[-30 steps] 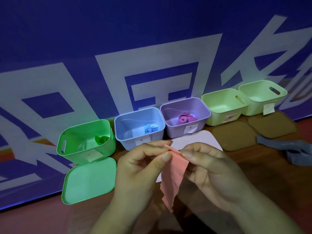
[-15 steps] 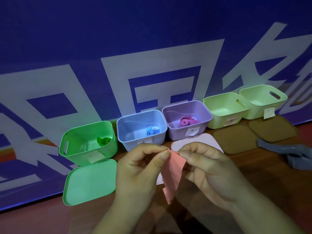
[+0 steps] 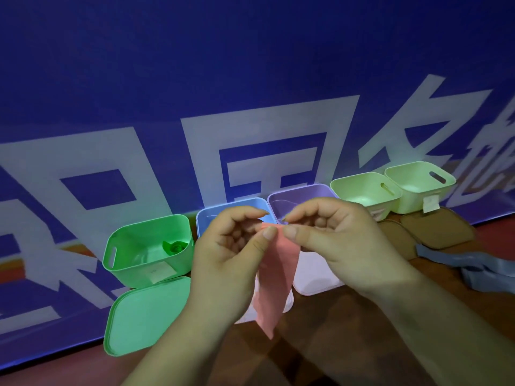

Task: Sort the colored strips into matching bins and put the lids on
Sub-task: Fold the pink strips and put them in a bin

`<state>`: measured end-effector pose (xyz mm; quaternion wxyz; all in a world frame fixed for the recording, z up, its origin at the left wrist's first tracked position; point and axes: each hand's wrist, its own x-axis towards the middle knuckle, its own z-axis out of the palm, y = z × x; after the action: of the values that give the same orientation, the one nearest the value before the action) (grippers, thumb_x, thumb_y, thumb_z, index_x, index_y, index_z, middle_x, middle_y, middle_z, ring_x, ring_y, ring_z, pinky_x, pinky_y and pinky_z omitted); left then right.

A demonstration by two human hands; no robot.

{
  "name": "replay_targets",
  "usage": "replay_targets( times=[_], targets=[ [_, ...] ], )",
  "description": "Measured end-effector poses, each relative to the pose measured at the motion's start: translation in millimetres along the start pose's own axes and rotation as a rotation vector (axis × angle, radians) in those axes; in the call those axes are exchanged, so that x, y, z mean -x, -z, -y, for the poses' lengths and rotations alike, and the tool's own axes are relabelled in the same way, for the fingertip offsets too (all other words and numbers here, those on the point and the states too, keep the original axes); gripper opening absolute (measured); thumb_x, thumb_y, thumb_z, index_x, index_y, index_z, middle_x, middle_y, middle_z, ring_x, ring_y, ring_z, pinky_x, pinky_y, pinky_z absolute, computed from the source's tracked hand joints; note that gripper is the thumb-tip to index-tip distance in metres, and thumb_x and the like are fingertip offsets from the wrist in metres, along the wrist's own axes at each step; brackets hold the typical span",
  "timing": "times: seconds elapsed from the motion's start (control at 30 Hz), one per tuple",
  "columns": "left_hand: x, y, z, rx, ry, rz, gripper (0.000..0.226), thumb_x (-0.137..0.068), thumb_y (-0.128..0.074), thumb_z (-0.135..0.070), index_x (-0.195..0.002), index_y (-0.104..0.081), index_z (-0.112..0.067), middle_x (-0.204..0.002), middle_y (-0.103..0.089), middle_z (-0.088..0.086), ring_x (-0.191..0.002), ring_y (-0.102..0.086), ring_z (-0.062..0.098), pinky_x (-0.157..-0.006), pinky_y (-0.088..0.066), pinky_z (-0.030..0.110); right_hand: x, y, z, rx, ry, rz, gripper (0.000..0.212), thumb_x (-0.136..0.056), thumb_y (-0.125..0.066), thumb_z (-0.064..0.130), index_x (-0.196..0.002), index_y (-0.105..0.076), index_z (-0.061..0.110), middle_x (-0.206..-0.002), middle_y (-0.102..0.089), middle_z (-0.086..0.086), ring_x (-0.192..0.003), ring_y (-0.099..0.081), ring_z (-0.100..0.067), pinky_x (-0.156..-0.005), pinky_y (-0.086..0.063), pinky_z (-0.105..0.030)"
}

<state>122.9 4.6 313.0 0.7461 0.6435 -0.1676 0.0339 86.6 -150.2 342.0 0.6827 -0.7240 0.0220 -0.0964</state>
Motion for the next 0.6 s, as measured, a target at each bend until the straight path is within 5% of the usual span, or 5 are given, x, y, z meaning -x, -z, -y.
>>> replay_targets(
  times=[0.13, 0.23, 0.47, 0.6],
  targets=[
    [-9, 9, -16, -0.059, -0.065, 0.087, 0.022, -0.085, -0.069, 0.004, -0.091, -0.069, -0.018, -0.077, -0.069, -0.001, -0.072, -0.064, 0.007, -0.065, -0.053, 0.016, 0, 0, 21, 0.137, 0.033, -0.011, 0.008, -0.084, -0.073, 0.007, -0.089, -0.074, 0.013, -0.072, -0.071, -0.003, -0.064, -0.068, -0.017, -0.057, -0.059, -0.028],
    [-16, 11, -23, -0.116, -0.12, 0.145, 0.02, -0.086, -0.07, -0.003, -0.095, -0.069, -0.02, -0.082, -0.068, 0.002, -0.078, -0.066, 0.013, -0.071, -0.055, 0.021, 0, 1, 32, 0.238, 0.075, -0.072, 0.008, -0.083, -0.075, 0.013, -0.087, -0.075, 0.02, -0.079, -0.074, -0.003, -0.077, -0.071, -0.026, -0.075, -0.062, -0.044],
    [-17, -8, -36, -0.203, -0.13, 0.293, 0.024, -0.086, -0.07, -0.003, -0.091, -0.074, -0.026, -0.087, -0.074, -0.011, -0.087, -0.071, 0.01, -0.063, -0.056, 0.015, 3, 28, 38, 0.171, 0.083, -0.163, 0.015, -0.081, -0.077, 0.007, -0.082, -0.074, 0.022, -0.079, -0.072, 0.0, -0.069, -0.068, -0.022, -0.071, -0.062, -0.046],
    [-18, -30, -35, -0.27, -0.107, 0.256, 0.021, -0.083, -0.076, -0.01, -0.092, -0.078, -0.029, -0.087, -0.076, -0.011, -0.087, -0.073, 0.011, -0.067, -0.057, 0.018, -1, 54, 35, 0.202, 0.128, -0.147, 0.013, -0.08, -0.079, 0.01, -0.08, -0.074, 0.022, -0.077, -0.072, 0.003, -0.066, -0.067, -0.011, -0.066, -0.056, -0.028]
  ],
)
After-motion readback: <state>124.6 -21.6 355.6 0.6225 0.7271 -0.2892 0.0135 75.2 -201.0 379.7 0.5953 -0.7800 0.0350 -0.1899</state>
